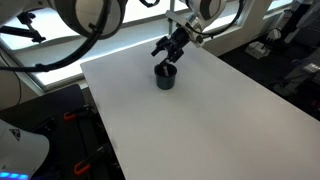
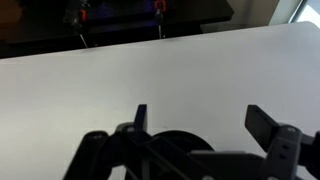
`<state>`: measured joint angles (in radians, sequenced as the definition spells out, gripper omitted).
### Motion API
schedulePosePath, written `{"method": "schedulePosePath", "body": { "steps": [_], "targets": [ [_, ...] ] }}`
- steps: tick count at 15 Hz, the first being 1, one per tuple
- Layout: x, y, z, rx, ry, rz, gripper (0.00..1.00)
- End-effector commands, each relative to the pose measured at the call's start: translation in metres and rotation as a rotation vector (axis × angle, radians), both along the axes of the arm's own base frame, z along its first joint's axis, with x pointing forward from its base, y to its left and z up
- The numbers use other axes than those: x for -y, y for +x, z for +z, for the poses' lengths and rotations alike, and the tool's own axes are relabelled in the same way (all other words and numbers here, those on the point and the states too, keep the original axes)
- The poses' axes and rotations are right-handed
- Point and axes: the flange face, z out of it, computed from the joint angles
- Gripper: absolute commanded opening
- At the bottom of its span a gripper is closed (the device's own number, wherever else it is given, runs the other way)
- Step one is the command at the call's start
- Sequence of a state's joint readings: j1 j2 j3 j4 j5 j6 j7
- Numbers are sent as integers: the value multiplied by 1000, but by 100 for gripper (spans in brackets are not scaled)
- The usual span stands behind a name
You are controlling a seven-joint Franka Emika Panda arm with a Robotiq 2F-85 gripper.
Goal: Put the marker on the table
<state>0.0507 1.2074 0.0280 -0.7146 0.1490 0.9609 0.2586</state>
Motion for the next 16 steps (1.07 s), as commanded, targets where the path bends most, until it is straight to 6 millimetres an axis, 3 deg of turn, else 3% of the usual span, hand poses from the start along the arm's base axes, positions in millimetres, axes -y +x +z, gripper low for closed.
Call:
{"method": "schedulePosePath", "body": {
  "steps": [1, 4, 16],
  "targets": [
    [-6, -2, -14, -30, -52, 37, 100],
    [-4, -4, -25, -30, -26, 22, 100],
    [6, 2, -23, -11, -76, 24, 100]
  ]
}}
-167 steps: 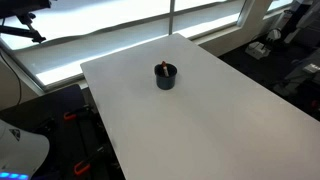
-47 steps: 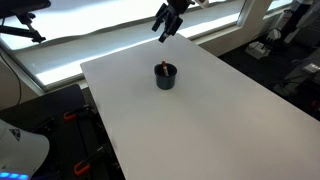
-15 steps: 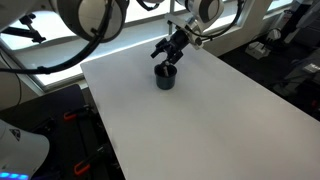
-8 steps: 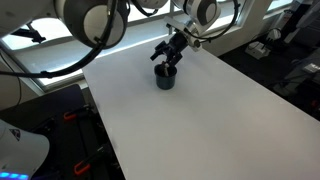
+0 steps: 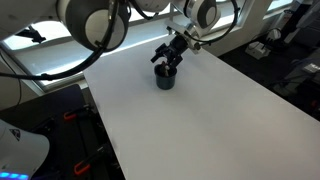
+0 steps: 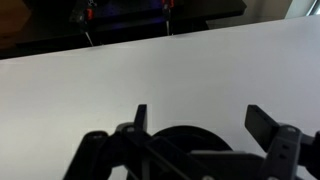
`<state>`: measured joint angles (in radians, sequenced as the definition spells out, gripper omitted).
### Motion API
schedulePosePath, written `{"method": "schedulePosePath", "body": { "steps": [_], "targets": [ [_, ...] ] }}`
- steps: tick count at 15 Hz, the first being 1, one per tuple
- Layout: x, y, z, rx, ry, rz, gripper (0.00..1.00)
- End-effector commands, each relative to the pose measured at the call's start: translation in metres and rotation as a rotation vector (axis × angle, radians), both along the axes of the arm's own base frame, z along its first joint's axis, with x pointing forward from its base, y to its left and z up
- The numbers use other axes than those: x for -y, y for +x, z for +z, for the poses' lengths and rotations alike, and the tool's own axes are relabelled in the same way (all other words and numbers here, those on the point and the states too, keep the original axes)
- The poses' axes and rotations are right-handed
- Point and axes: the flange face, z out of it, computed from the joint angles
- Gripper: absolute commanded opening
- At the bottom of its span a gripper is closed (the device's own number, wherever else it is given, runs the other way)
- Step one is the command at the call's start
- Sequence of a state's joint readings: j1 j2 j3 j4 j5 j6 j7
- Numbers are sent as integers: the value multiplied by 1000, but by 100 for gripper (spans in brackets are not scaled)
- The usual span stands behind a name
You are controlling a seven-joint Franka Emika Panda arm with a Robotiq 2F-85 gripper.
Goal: Put the marker on the table
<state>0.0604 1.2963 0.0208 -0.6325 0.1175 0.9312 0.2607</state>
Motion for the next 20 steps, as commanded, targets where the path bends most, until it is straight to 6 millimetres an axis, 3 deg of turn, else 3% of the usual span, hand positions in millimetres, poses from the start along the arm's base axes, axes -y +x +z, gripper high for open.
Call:
{"method": "schedulePosePath", "body": {
  "steps": [1, 5, 14, 20],
  "targets": [
    [7, 9, 11, 47, -65, 12, 100],
    [10, 15, 22, 95, -122, 33, 100],
    [16, 11, 13, 62, -86, 17, 100],
    [2, 10, 19, 60, -106, 42, 100]
  ]
}}
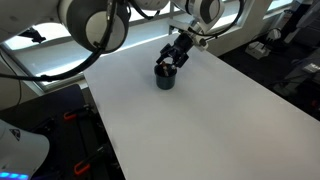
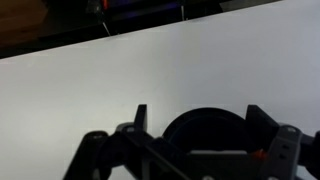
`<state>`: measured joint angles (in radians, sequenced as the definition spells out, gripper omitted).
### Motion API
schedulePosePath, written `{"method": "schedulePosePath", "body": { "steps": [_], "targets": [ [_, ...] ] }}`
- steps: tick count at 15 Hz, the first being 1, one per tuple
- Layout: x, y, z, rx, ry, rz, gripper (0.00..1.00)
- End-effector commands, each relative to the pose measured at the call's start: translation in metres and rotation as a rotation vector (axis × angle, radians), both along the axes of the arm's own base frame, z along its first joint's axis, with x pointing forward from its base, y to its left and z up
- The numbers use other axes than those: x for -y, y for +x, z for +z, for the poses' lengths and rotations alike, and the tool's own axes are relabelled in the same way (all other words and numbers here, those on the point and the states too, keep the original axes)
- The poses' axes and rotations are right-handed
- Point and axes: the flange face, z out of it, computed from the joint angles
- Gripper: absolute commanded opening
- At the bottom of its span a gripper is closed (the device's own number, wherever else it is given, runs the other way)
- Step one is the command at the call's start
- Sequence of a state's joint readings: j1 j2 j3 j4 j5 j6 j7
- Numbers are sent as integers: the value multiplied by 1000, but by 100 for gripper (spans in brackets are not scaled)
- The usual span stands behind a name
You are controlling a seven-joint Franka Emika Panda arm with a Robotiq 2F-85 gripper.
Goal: Put the marker on the table
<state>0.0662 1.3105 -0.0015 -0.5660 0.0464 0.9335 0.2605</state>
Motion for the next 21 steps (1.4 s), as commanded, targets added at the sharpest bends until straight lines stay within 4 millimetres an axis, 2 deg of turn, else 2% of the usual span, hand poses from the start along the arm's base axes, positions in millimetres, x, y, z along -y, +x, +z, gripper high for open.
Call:
{"method": "schedulePosePath", "body": {
  "steps": [1, 4, 10, 11, 21],
  "targets": [
    [-15, -1, 7, -2, -27, 26, 100],
    [-20, 0, 9, 8, -32, 50, 100],
    [-6, 3, 9, 20, -75, 93, 100],
    [-10, 1, 3, 13, -65, 71, 100],
    [-8, 0, 1, 9, -66, 70, 100]
  ]
}}
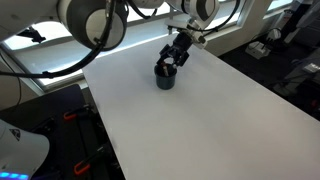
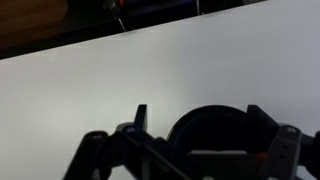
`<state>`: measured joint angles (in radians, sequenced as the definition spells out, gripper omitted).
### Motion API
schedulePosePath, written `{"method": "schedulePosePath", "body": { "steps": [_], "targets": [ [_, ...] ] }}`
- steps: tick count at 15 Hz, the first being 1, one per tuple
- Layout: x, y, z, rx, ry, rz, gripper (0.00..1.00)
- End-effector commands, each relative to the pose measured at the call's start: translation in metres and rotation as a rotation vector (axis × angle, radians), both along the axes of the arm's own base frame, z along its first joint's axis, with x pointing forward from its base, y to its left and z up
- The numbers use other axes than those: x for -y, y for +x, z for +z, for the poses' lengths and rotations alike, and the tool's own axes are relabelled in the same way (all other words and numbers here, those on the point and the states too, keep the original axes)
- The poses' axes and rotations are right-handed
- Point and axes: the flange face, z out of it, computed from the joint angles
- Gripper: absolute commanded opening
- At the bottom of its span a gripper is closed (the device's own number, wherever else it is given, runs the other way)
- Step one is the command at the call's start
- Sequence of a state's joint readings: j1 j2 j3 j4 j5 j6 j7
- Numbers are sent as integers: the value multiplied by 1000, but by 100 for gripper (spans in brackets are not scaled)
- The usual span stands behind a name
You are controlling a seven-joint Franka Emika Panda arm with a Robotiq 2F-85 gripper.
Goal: Put the marker on the table
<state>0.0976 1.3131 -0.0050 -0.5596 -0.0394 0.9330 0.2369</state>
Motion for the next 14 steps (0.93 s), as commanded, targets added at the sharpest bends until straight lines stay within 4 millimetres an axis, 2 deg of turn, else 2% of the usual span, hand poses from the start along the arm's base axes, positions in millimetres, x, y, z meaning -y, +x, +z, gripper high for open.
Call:
{"method": "schedulePosePath", "body": {
  "steps": [1, 7, 14],
  "targets": [
    [0, 1, 5, 6, -8, 18, 100],
    [-14, -4, 15, -34, -55, 139, 100],
    [-65, -9, 31, -77, -101, 405, 100]
  ]
}}
